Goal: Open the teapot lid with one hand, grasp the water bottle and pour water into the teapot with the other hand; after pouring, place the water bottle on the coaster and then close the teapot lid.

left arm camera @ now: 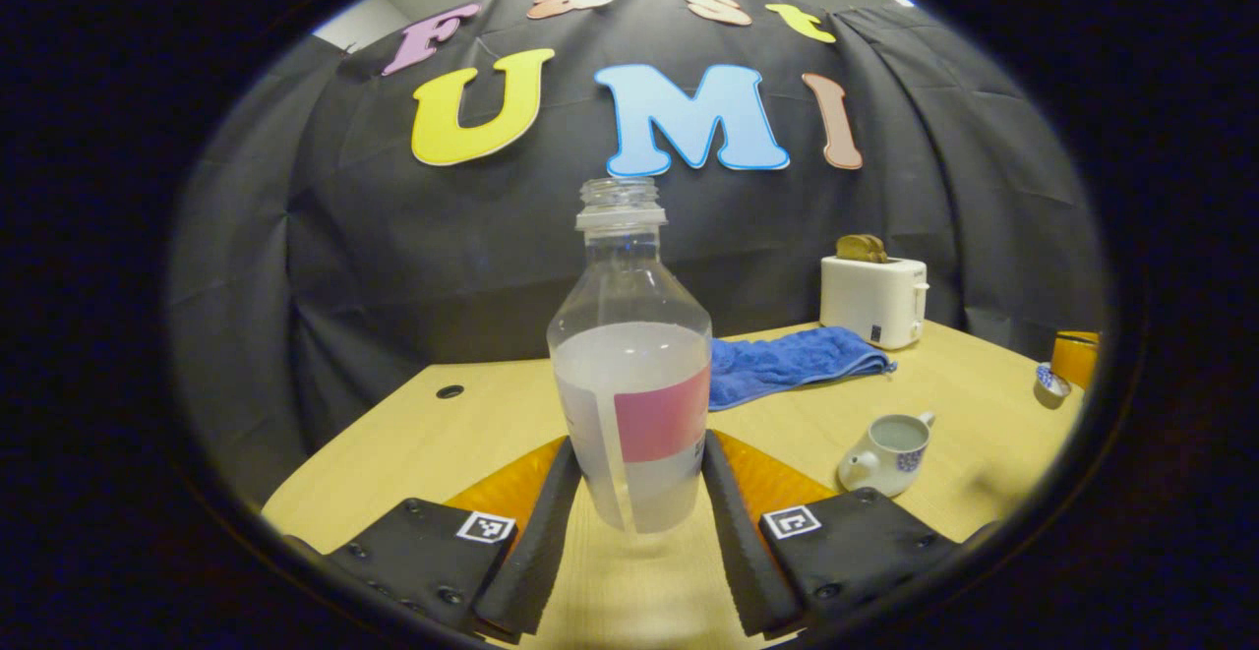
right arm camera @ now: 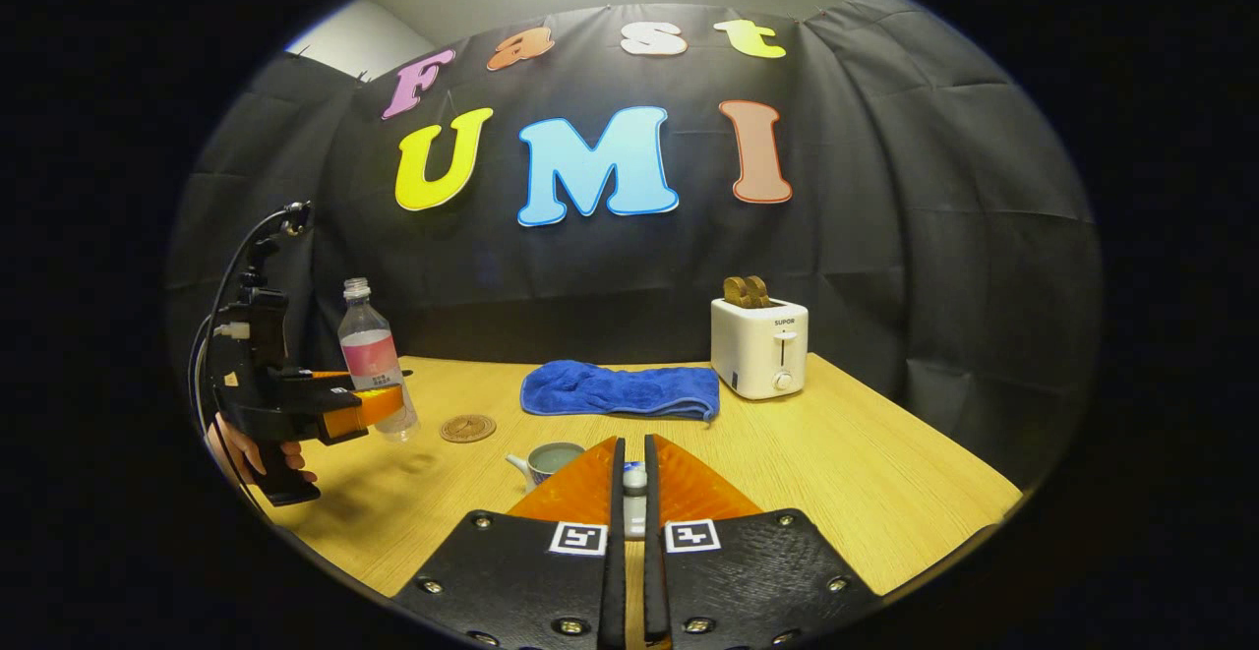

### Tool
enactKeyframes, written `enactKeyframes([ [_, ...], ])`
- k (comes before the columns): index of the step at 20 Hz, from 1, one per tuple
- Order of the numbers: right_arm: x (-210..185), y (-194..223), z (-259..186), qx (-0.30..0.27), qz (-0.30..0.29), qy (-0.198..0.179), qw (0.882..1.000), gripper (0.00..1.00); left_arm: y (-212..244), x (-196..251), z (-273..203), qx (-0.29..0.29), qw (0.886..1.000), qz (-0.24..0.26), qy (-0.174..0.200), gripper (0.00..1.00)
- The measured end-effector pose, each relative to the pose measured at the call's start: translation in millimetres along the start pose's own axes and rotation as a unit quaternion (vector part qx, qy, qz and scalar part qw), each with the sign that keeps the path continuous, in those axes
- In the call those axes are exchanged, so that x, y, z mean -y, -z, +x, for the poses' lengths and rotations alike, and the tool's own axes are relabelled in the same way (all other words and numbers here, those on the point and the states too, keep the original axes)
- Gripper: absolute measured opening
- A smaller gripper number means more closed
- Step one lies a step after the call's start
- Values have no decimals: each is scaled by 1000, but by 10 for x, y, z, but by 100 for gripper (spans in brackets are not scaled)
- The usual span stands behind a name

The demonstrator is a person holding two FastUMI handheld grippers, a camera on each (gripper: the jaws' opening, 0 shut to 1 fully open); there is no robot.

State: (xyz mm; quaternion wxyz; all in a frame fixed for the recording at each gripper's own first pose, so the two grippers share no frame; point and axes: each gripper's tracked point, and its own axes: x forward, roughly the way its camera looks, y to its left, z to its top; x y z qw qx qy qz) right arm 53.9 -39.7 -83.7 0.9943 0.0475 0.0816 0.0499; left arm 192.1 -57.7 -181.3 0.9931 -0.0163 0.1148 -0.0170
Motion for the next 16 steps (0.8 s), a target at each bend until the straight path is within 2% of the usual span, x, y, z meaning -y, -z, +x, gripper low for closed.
enactKeyframes([
  [5,-135,45,103,-8,-3,-9,1000,7,17,-36,29,1,1000,-22,2,83],
  [9,-270,31,186,-11,-6,-20,1000,7,-55,-69,136,24,999,-29,6,83],
  [13,-343,10,202,-8,-10,-24,1000,7,-295,-36,487,53,998,-25,30,83],
  [16,-311,35,191,-10,-8,-19,1000,7,-305,-20,773,44,998,-22,41,84],
])
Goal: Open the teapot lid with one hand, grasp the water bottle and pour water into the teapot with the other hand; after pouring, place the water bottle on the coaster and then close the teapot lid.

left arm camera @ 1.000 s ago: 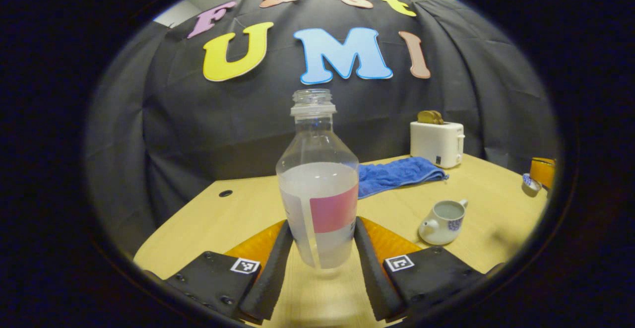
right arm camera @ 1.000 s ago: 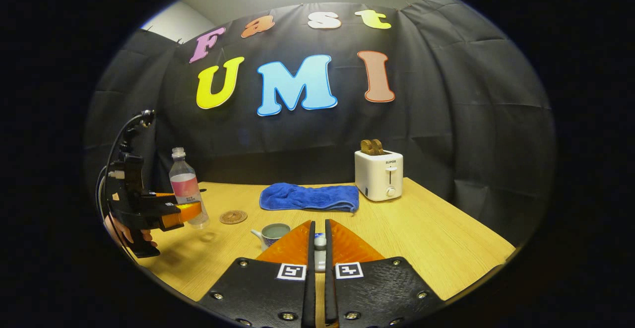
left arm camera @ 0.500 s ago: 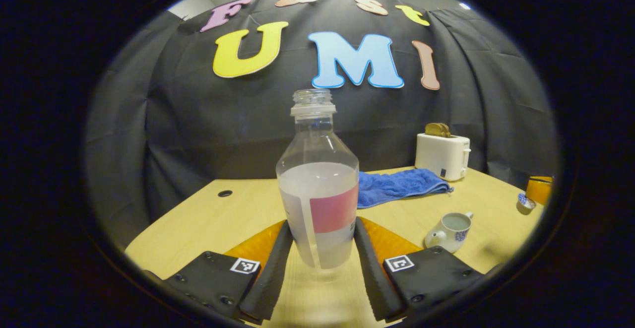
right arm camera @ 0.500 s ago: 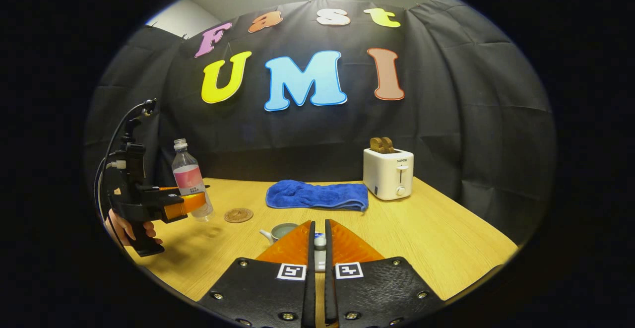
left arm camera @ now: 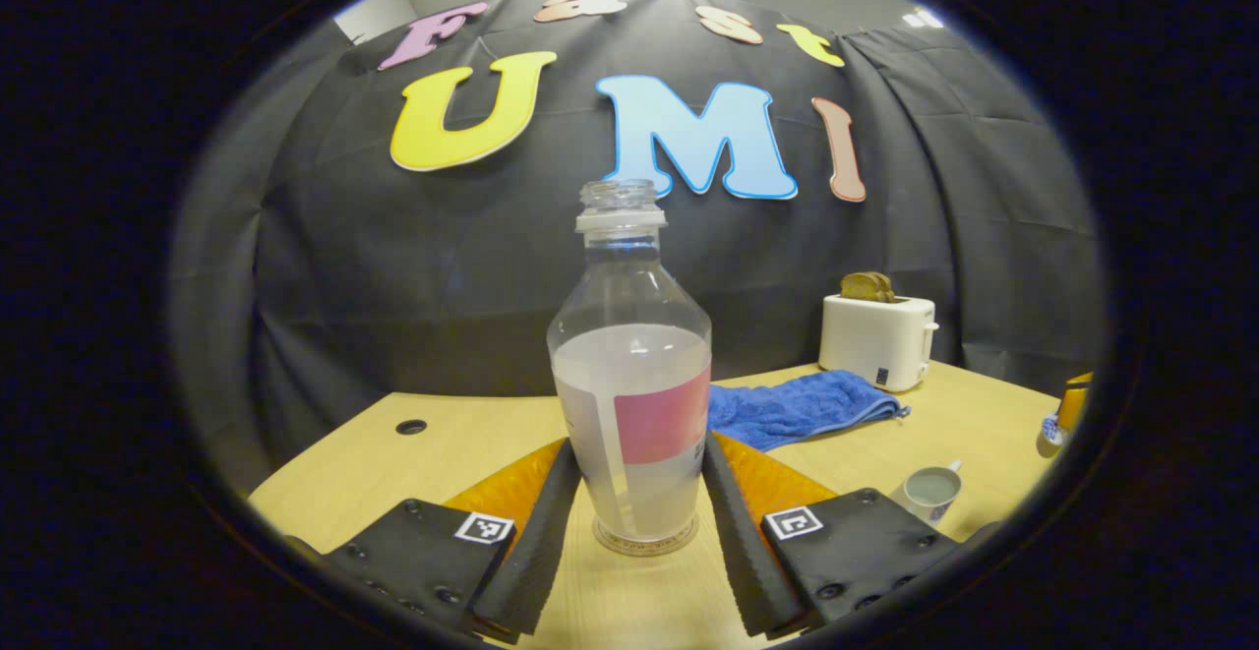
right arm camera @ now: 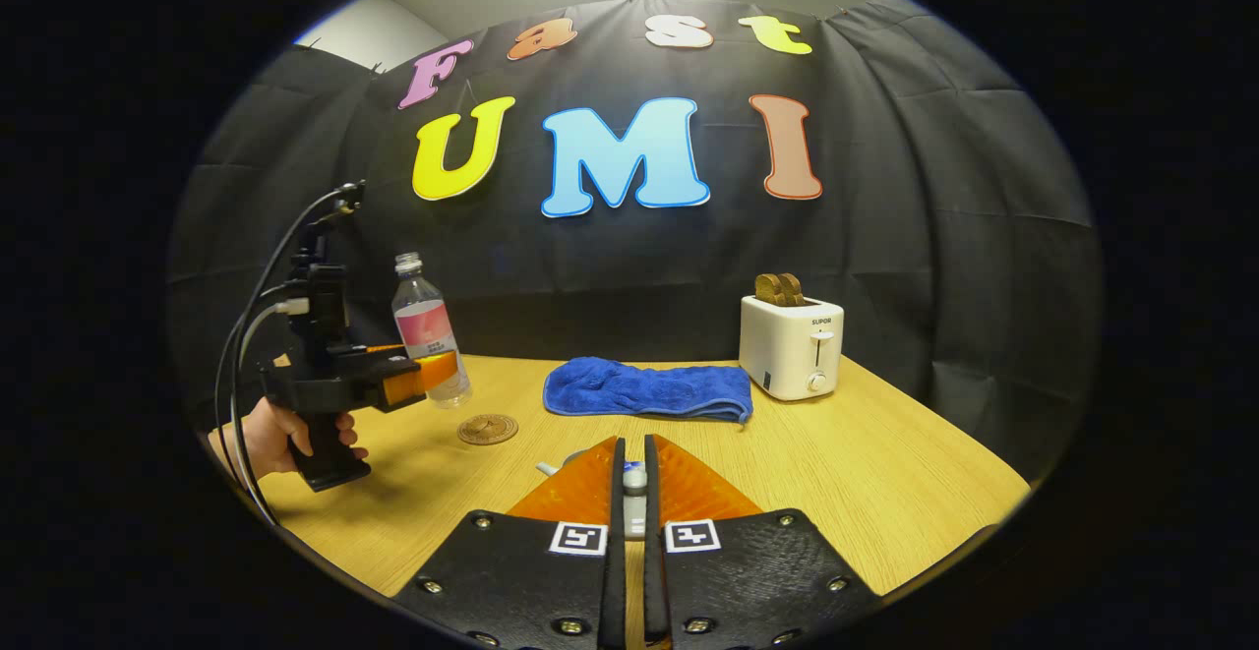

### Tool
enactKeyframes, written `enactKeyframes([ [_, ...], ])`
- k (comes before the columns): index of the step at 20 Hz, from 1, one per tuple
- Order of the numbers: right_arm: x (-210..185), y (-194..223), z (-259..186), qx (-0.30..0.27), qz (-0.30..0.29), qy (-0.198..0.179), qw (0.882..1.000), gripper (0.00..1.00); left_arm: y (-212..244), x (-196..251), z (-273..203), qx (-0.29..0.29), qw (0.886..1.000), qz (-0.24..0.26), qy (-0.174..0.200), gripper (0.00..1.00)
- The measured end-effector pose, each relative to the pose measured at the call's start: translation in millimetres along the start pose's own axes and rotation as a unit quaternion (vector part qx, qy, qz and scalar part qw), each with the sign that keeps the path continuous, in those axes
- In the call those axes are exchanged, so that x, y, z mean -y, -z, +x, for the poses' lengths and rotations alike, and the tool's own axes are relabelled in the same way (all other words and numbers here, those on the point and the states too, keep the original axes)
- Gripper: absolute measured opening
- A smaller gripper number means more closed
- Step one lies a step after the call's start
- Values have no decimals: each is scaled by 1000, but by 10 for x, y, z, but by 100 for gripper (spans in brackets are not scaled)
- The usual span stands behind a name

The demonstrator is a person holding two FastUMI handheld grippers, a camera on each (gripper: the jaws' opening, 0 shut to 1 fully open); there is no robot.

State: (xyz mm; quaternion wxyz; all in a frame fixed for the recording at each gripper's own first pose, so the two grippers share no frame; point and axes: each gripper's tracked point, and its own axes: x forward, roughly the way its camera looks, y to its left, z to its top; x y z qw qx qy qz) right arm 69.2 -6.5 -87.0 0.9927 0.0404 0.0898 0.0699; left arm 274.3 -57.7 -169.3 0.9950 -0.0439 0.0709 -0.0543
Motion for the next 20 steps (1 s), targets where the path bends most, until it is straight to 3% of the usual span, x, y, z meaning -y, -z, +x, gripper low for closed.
enactKeyframes([
  [8,200,122,11,-11,11,18,1000,7,400,31,480,-44,999,-8,6,84],
  [20,220,224,36,-23,15,17,999,7,683,8,576,-83,997,6,3,87],
])
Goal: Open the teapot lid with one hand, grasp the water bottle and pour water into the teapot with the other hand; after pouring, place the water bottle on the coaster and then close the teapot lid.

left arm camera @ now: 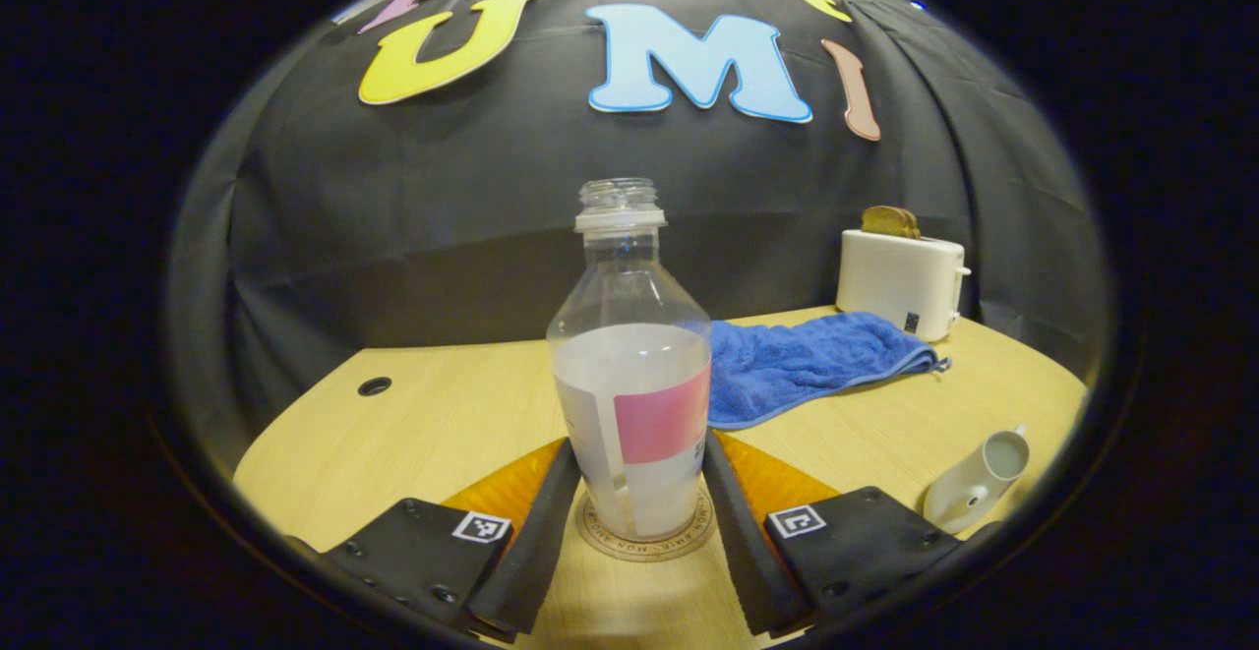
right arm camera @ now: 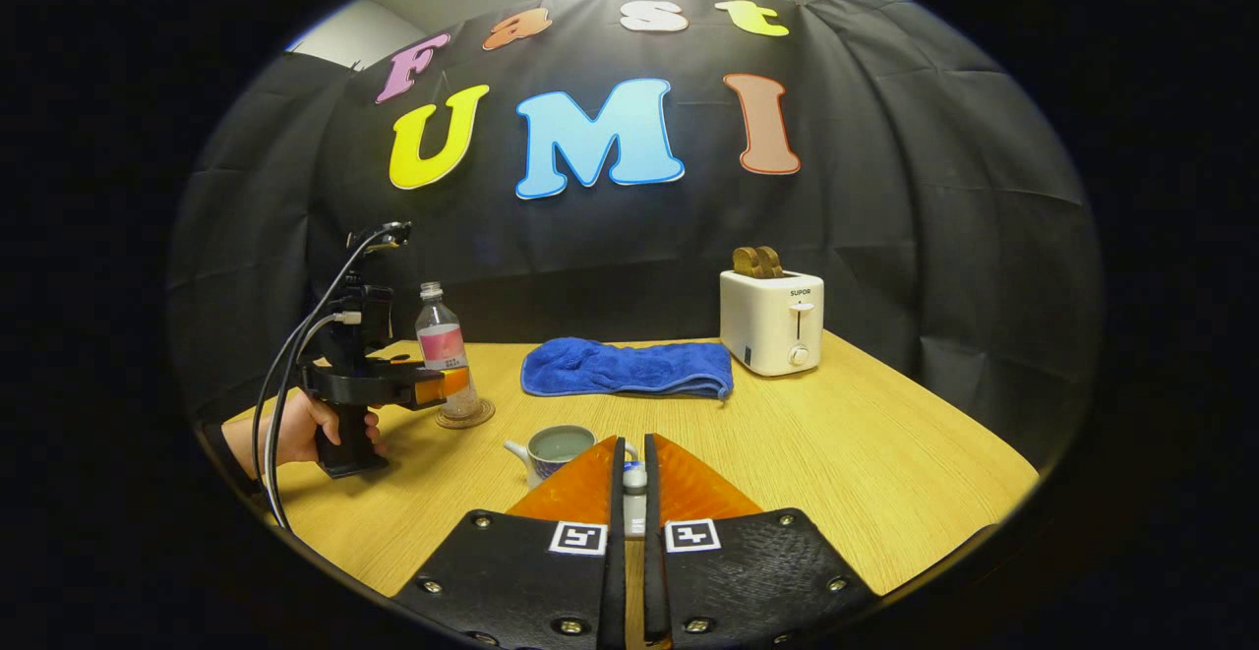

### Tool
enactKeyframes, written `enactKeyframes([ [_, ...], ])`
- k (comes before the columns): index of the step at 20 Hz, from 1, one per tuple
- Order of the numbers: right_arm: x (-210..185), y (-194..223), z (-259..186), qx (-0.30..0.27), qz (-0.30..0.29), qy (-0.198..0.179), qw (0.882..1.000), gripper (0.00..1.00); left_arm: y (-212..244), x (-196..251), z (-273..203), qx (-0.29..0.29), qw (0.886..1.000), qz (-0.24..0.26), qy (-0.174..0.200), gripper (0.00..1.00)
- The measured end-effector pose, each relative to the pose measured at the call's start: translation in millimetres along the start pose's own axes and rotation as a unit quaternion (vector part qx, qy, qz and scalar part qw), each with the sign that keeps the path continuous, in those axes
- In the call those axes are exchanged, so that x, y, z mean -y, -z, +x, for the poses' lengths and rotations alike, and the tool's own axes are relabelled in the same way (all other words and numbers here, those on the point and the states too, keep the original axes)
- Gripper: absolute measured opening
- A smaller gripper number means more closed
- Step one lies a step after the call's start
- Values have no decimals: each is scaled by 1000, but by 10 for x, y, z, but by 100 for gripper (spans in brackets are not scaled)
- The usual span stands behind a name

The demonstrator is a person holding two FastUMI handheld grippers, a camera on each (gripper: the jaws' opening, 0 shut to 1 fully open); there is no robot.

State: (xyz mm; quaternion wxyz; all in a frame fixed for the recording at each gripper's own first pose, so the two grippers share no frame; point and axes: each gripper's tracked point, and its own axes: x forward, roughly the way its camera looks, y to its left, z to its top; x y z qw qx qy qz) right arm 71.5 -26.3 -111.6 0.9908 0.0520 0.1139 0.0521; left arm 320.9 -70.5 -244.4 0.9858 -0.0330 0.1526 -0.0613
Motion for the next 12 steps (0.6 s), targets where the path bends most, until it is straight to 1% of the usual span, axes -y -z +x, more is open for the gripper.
enactKeyframes([
  [3,27,-14,-20,3,-3,3,1000,7,54,33,-16,-12,1000,5,5,90],
  [5,31,-20,-13,4,-1,4,1000,7,0,13,-27,-8,1000,4,1,92],
  [6,23,-26,-17,4,-1,4,1000,7,-21,15,-40,-3,1000,2,1,100],
  [8,7,-21,-27,3,-3,4,1000,7,-20,23,-51,-3,1000,1,0,100],
  [10,-4,-35,-39,5,-4,4,1000,7,46,6,-97,-16,1000,-3,-3,100],
  [12,-16,-58,-49,8,-3,3,1000,7,145,-18,-182,-35,999,-17,-5,100],
])
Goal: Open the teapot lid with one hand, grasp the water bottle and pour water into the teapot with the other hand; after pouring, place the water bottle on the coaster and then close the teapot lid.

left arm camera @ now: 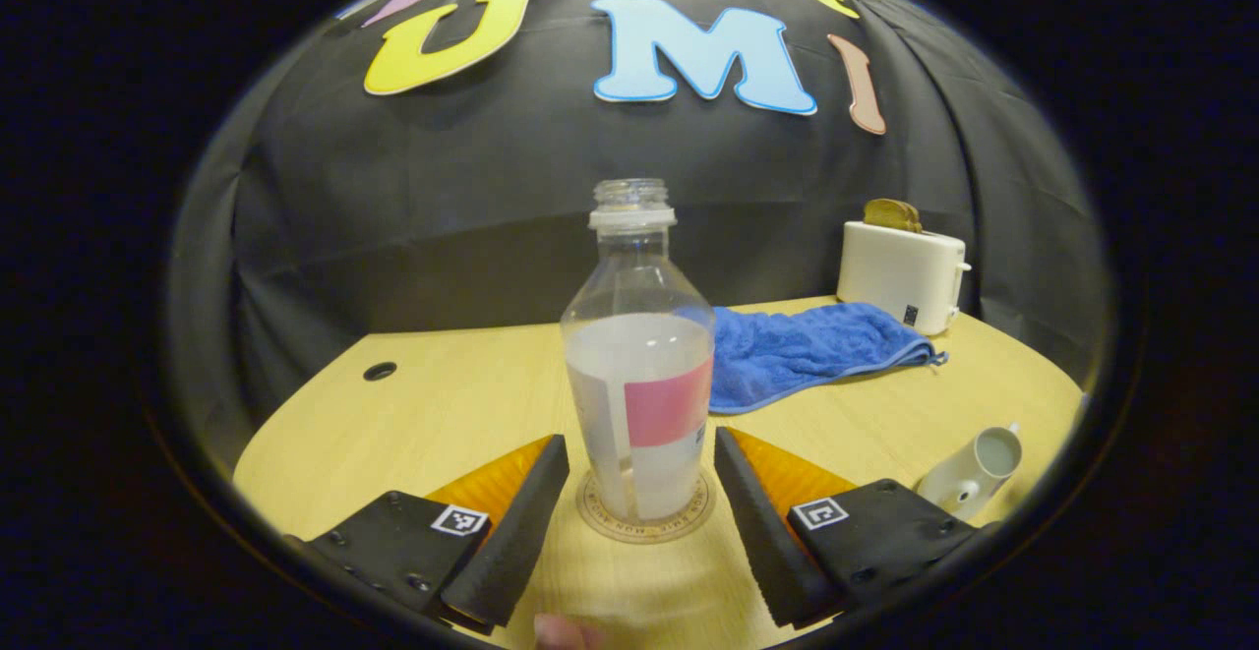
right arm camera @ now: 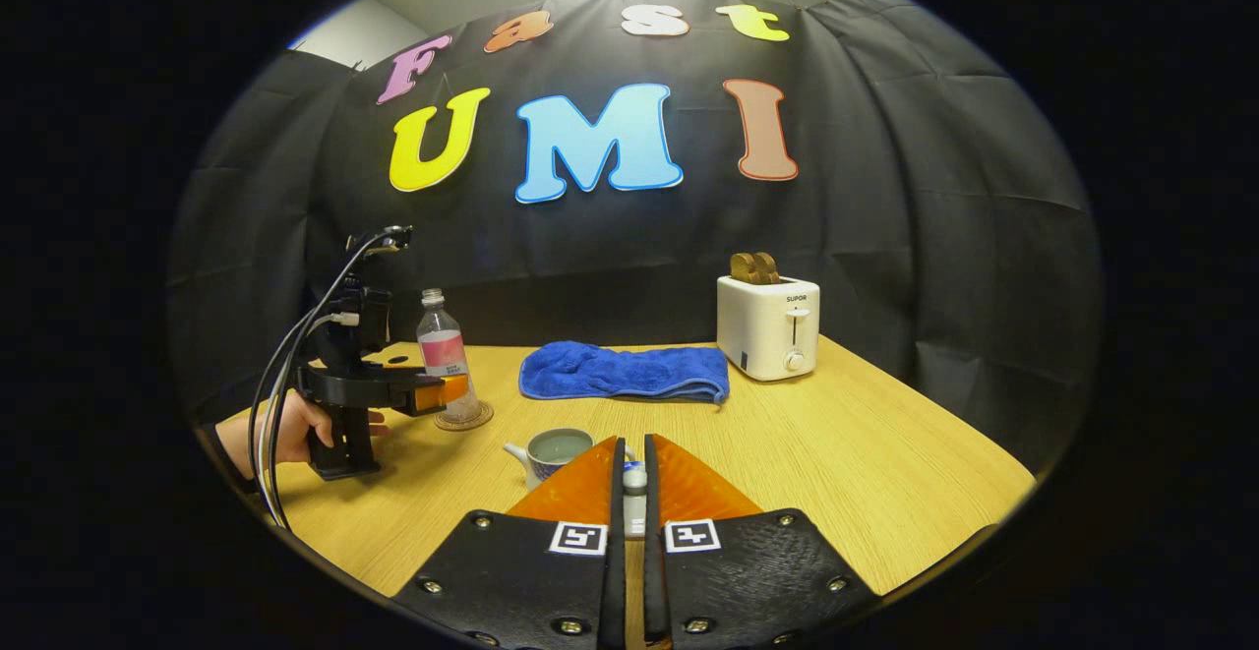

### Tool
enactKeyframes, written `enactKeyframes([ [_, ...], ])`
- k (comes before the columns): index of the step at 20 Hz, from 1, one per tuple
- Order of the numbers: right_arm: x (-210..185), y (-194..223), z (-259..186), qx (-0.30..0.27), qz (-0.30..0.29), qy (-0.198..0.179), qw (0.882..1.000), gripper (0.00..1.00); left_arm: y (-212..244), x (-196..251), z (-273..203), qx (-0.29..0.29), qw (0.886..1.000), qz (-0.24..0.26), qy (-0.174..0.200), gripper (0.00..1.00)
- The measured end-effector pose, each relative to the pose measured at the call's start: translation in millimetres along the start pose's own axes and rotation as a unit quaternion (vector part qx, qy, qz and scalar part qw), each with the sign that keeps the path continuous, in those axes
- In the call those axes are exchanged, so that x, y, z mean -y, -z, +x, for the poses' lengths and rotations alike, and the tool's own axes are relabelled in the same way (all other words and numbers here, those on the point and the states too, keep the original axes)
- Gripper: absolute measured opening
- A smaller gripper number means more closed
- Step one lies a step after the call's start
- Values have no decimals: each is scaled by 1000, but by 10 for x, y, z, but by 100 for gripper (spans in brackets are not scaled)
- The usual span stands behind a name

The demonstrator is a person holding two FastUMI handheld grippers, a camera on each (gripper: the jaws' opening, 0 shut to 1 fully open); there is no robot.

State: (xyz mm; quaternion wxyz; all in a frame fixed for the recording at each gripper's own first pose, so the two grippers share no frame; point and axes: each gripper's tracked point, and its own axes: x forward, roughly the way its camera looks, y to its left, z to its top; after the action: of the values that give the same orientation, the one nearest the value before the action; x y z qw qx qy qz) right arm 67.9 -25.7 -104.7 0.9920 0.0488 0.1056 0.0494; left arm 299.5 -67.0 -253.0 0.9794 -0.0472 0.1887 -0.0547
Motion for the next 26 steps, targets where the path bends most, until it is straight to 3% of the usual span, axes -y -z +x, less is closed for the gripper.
enactKeyframes([
  [7,-113,-148,21,15,-7,-10,1000,7,113,-135,-627,6,999,-36,-20,100],
  [15,-461,-284,520,19,-23,-56,998,7,-120,-546,-1694,86,992,-55,-77,100],
  [19,-622,-167,791,9,-25,-77,997,7,-123,-750,-2120,103,987,-36,-120,100],
  [26,-683,93,1085,-18,-13,-87,996,7,-166,-797,-2559,127,981,-15,-149,100],
])
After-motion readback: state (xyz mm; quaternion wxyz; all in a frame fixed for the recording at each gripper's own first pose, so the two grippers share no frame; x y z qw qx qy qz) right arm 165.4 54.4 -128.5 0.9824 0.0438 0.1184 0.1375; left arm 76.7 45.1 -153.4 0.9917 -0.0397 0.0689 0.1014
